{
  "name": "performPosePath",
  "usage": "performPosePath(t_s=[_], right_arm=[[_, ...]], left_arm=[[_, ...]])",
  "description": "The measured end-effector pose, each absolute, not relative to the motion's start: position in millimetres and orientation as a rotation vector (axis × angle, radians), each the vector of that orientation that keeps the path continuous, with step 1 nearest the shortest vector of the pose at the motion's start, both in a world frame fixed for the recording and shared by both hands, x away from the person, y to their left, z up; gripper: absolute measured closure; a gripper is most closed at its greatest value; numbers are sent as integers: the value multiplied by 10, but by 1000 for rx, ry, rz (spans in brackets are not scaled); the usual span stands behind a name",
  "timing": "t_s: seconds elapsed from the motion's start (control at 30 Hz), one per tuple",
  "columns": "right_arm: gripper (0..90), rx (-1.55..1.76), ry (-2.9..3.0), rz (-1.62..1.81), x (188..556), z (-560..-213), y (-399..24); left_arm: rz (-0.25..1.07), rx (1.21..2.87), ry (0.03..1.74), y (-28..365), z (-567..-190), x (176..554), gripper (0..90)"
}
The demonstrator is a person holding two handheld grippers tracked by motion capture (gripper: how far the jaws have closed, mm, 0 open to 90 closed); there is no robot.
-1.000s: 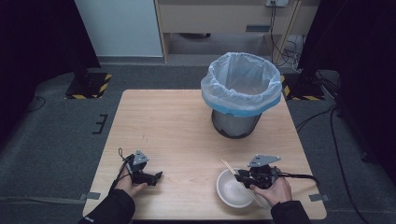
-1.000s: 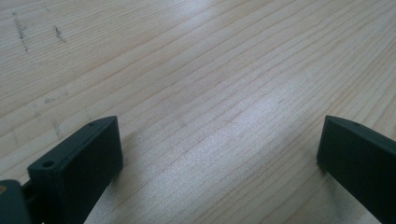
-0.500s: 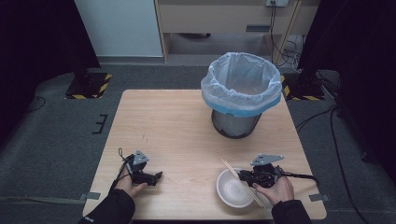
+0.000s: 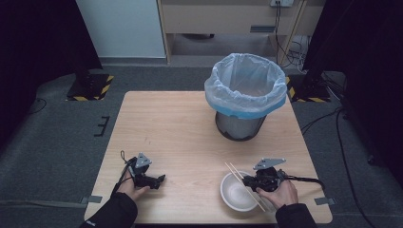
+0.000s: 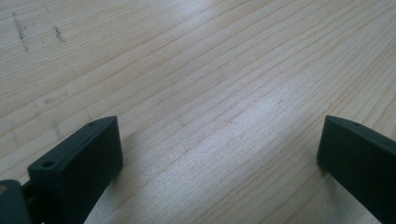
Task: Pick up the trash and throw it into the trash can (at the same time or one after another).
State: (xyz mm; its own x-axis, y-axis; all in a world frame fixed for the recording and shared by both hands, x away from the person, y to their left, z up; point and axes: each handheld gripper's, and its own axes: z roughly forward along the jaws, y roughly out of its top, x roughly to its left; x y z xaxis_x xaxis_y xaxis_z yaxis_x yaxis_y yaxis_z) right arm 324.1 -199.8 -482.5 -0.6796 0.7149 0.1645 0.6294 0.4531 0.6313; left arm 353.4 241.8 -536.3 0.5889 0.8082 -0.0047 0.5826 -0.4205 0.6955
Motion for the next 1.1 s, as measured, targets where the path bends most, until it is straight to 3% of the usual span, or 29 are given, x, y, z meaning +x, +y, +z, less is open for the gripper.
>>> performPosePath(t_s=[0.5,1.1], right_arm=[[859,1236,2526,1075,3246,-4753,-2046],[858,1233,2192,1418,3258,-4297,-2348]], left_arm=[[438,2154,1098,2419,-5363,3534,0],[439,2153,1098,2416,-5364,3538,0]])
